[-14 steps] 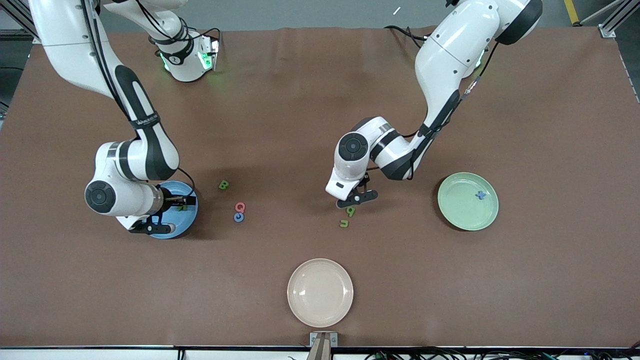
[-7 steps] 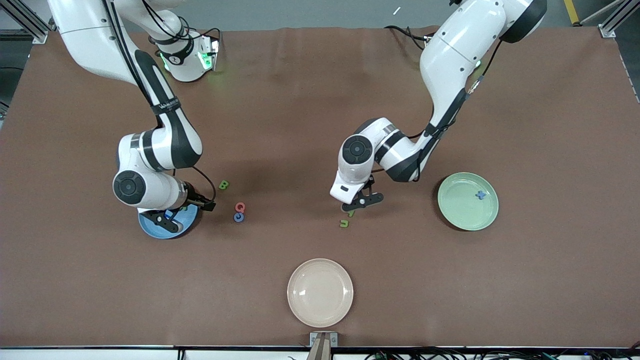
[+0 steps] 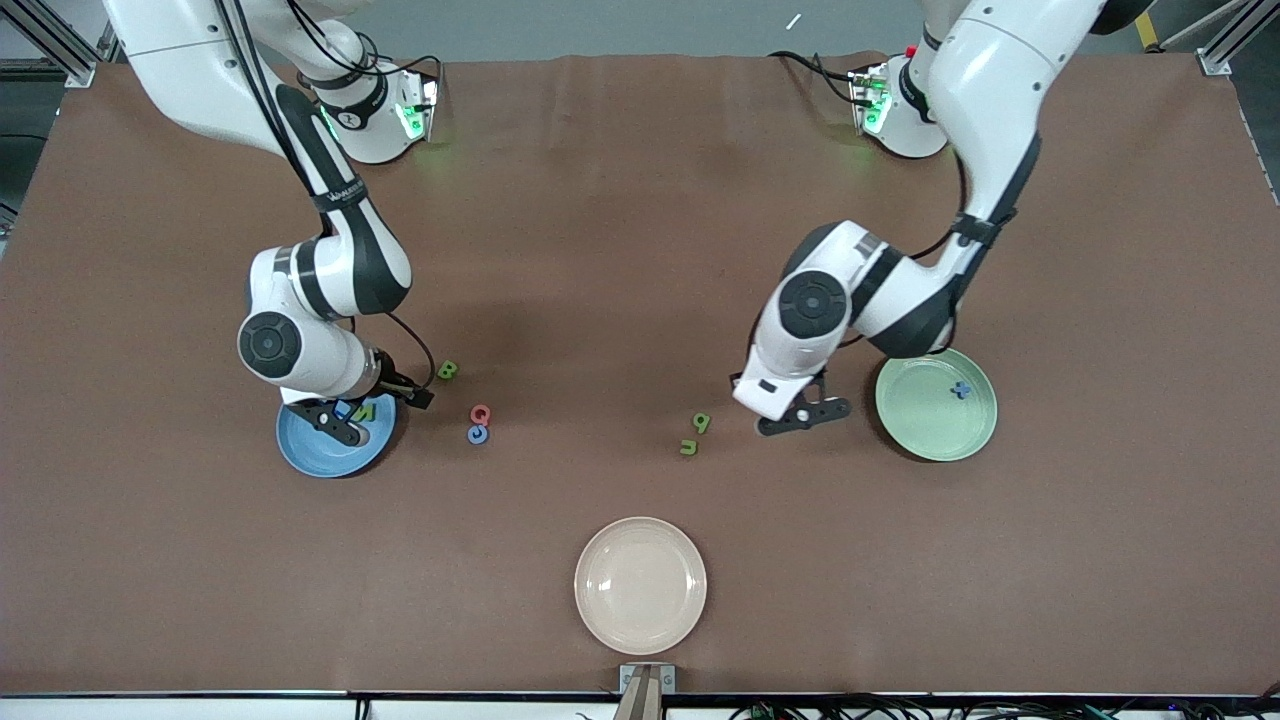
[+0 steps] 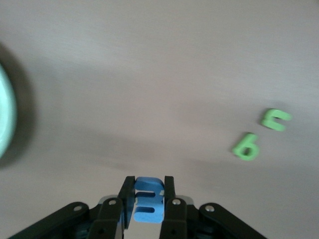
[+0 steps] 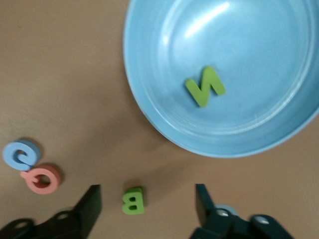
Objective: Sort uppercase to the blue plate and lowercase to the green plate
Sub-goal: 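Grasp the green B with the right gripper while the left gripper places E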
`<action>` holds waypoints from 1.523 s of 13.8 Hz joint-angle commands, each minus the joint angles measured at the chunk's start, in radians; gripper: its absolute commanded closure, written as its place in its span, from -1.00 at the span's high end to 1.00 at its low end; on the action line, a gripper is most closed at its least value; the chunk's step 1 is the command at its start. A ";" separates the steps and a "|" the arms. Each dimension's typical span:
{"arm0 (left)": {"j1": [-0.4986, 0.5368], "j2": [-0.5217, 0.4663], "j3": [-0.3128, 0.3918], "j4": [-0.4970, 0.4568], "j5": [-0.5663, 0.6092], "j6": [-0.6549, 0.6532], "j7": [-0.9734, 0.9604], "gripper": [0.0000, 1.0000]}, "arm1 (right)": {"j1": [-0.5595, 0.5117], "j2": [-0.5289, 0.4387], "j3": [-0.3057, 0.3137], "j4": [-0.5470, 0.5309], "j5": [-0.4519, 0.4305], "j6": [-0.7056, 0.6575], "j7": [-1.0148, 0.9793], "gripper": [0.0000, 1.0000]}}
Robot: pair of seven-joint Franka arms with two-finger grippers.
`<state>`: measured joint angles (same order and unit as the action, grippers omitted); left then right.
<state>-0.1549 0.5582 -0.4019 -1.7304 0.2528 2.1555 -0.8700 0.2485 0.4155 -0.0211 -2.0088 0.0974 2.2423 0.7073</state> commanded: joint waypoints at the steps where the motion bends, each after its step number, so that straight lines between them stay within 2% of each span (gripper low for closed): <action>1: 0.176 -0.096 -0.090 -0.141 -0.013 0.007 0.112 -0.80 | 0.043 -0.061 0.001 -0.100 0.004 0.067 0.072 0.41; 4: 0.308 -0.127 -0.124 -0.225 0.019 0.041 0.192 -0.80 | 0.066 -0.054 0.000 -0.130 0.002 0.147 0.123 0.39; 8: 0.431 -0.150 -0.124 -0.354 0.058 0.209 0.324 -0.80 | 0.074 -0.052 0.000 -0.168 0.002 0.221 0.135 0.37; 10: 0.489 -0.143 -0.124 -0.391 0.124 0.263 0.345 -0.79 | 0.074 -0.049 0.000 -0.188 0.002 0.272 0.135 0.28; 14: 0.564 -0.115 -0.123 -0.423 0.183 0.326 0.402 -0.79 | 0.077 -0.023 0.000 -0.191 0.002 0.330 0.135 0.23; 21: 0.610 -0.051 -0.121 -0.428 0.272 0.372 0.407 -0.78 | 0.094 0.006 0.001 -0.192 0.002 0.347 0.136 0.24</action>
<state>0.4324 0.4969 -0.5098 -2.1504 0.4952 2.5082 -0.4668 0.3266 0.4260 -0.0193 -2.1818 0.0974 2.5728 0.8240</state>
